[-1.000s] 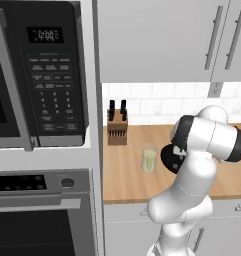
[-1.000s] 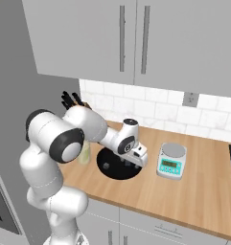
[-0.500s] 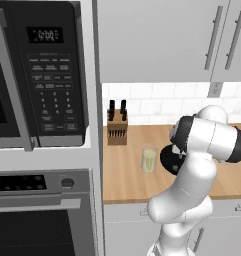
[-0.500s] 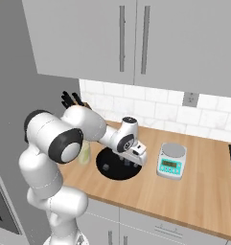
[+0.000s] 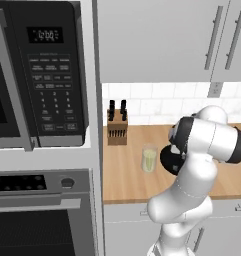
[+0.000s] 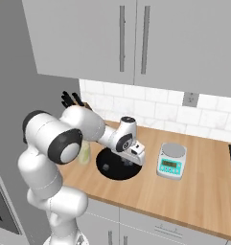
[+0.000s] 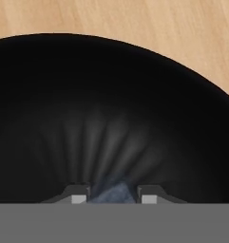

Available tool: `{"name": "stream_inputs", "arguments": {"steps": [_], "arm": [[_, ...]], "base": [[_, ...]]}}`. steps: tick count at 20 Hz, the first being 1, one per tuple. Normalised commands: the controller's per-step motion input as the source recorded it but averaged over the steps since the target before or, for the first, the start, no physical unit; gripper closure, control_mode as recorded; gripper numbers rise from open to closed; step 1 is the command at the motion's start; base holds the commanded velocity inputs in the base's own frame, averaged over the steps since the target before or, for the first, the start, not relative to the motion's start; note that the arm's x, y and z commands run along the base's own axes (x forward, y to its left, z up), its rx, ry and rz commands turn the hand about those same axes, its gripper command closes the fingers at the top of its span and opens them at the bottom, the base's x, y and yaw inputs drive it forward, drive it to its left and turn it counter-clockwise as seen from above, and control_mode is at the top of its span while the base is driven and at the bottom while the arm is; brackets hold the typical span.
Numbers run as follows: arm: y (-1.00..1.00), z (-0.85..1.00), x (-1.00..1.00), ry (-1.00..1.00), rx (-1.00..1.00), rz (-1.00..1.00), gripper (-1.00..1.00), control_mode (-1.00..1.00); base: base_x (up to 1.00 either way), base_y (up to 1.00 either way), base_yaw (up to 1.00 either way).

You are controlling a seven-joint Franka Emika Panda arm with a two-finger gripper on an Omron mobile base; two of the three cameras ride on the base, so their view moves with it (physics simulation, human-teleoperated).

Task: Grab a lemon wedge from the fridge and one ice cube from the ice bowl, and put them in the glass of lemonade.

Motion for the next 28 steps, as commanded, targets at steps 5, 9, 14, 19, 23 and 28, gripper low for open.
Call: {"name": "stream_inputs", "arguments": {"steps": [5,9,14,19,23,28], "arm": [[0.27,0.68,-0.14,-0.03,0.00,0.00,1.00,-1.00],[0.66,1.00,-0.26,-0.08,-0.01,0.01,1.00,-1.00],[0.98,0.86,-0.03,-0.06,-0.01,0.06,1.00,-1.00],[1.00,0.41,0.01,-0.01,0.00,0.05,1.00,-1.00],[1.00,0.18,0.21,-0.01,-0.01,0.05,1.00,-1.00],[0.54,-0.10,0.52,0.00,-0.06,0.00,1.00,-1.00]], "base": [[0.00,0.00,0.00],[0.00,0.00,0.00],[0.00,0.00,0.00],[0.00,0.00,0.00],[0.00,0.00,0.00],[0.00,0.00,0.00]]}}
